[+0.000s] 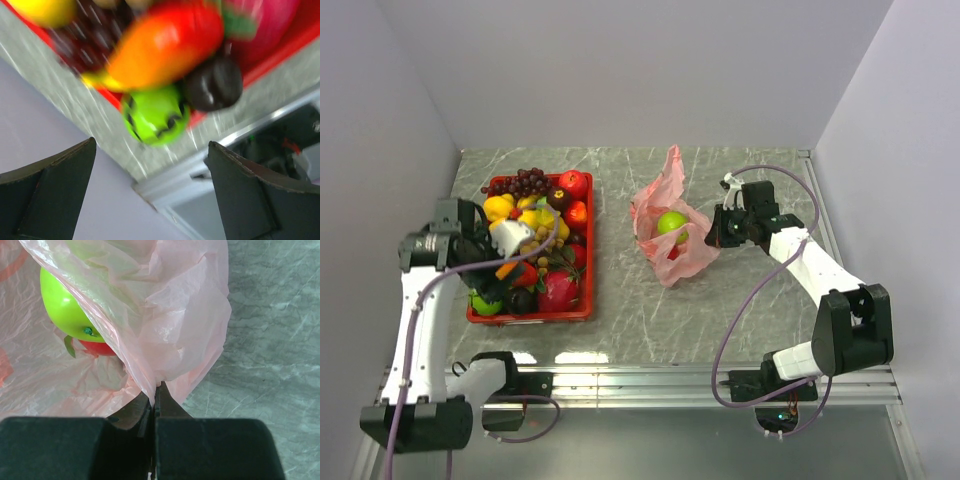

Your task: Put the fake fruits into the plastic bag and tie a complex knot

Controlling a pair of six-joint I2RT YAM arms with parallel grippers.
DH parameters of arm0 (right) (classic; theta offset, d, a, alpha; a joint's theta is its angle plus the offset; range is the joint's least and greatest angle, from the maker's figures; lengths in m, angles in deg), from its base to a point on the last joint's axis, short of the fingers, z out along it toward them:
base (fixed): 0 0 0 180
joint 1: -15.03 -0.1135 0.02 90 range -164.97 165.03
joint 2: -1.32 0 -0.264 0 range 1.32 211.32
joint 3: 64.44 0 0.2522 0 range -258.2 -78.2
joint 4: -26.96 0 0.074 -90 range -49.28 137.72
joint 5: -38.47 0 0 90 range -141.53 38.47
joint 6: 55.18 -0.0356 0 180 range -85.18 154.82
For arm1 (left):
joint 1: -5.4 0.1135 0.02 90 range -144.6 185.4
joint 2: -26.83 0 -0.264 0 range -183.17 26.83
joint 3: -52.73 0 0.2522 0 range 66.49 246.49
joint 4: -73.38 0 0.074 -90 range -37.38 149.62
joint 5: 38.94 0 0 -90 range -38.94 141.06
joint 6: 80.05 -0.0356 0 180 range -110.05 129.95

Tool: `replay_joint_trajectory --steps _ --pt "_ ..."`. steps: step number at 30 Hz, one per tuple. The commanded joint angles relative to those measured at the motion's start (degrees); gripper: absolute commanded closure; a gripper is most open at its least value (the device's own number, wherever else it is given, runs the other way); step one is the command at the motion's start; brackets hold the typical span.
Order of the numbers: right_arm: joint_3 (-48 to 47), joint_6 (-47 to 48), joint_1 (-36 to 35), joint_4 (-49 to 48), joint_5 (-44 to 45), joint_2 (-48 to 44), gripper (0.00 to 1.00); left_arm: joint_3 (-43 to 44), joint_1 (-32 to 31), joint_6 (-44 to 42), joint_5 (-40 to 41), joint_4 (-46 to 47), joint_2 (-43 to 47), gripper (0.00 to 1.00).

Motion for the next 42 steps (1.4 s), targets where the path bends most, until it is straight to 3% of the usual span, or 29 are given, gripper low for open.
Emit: replay_joint_trajectory --steps 1,5,8,13,29,35,42 --pt "-1.39 1.12 0.26 -0.04 0.39 -0.46 1.00 7.99 1.23 -5.36 -13.46 -0.30 -2.96 0.02" --pt "-1.47 0.59 0.35 -0.22 1.01 -0.55 1.00 6.24 1.23 -11.67 -18.74 0.40 -4.55 0.05" --pt "-1.65 0.33 0.26 -0.31 1.18 -0.64 1.00 5.44 1.23 -11.61 -20.07 1.27 -7.71 0.06" --pt "-1.47 -0.64 0.35 -0.39 1.53 -0.73 1.00 2.73 1.15 -8.63 -18.32 8.99 -10.26 0.03" --pt "-2.09 -1.34 0.35 0.40 2.85 0.06 1.00 -8.09 1.15 -10.11 -14.53 19.46 -12.72 0.01" --pt "-1.74 -1.87 0.44 -0.22 3.21 -0.20 1.00 -7.48 1.06 -9.76 -14.89 20.87 -15.01 0.10" --pt "-2.17 -1.70 0.35 -0.13 3.64 0.32 1.00 -4.50 1.06 -12.22 -16.37 17.63 -14.58 0.32"
